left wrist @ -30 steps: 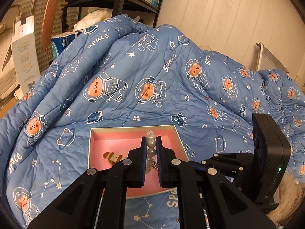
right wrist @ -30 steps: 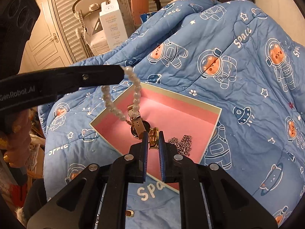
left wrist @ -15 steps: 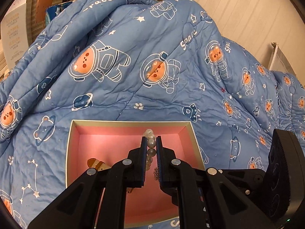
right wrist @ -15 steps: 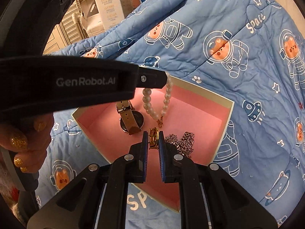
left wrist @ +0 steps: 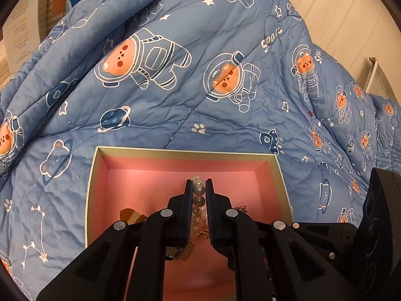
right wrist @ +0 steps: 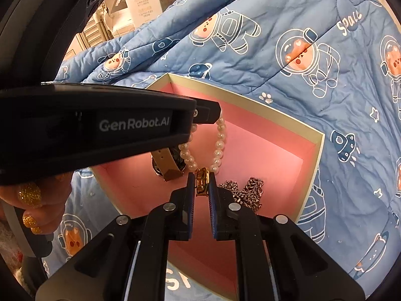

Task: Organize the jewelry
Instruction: 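Open both tools to drop the bracelet and keychain into the box, then move both tools from the box back to the charms on the quilt, then grasp the gold star charm with the left tool while the right tool grasps a small gold charm, then carry the star charm and gold charm over the pink box with both tools, then open both tools to release the charms into the box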

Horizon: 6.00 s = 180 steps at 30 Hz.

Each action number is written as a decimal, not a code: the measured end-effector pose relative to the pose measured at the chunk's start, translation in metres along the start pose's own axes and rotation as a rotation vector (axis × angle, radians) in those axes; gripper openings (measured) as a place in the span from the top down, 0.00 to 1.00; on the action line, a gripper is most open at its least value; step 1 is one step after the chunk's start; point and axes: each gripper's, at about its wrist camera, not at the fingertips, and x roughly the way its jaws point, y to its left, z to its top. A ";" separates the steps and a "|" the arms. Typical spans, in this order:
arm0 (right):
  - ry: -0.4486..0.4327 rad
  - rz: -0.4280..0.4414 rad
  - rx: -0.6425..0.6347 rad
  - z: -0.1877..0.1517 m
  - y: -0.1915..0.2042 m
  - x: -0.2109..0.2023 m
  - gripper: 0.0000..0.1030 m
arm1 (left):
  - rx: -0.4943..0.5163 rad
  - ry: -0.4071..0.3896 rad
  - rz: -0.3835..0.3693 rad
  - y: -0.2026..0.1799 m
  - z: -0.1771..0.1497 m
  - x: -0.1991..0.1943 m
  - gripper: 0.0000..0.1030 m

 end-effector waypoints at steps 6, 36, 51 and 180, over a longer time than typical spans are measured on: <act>-0.014 0.004 -0.011 -0.002 0.001 -0.004 0.64 | -0.035 -0.056 -0.010 0.011 0.004 -0.014 0.63; -0.204 -0.056 0.126 -0.127 0.007 -0.108 0.11 | 0.006 -0.211 0.151 0.029 -0.203 -0.133 0.07; -0.131 -0.039 0.060 -0.202 0.041 -0.112 0.41 | 0.099 -0.178 0.134 -0.025 -0.271 -0.135 0.08; 0.030 -0.068 -0.001 -0.001 -0.012 -0.008 0.85 | 0.050 -0.051 0.137 0.016 -0.069 -0.033 0.84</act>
